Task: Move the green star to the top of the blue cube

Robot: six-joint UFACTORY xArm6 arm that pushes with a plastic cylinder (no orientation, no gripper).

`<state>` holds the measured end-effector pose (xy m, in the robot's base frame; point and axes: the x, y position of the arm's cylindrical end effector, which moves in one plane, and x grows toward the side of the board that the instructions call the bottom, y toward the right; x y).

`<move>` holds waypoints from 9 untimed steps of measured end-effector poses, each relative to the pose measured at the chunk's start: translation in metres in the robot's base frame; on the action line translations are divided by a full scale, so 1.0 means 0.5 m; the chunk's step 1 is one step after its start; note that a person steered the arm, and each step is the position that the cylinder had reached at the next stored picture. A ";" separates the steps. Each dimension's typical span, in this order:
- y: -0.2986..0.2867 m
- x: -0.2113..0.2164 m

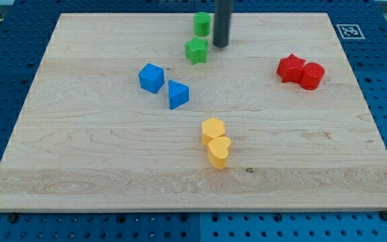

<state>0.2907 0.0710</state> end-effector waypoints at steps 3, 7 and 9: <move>-0.157 0.031; -0.180 0.075; -0.163 0.125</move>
<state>0.3531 -0.0106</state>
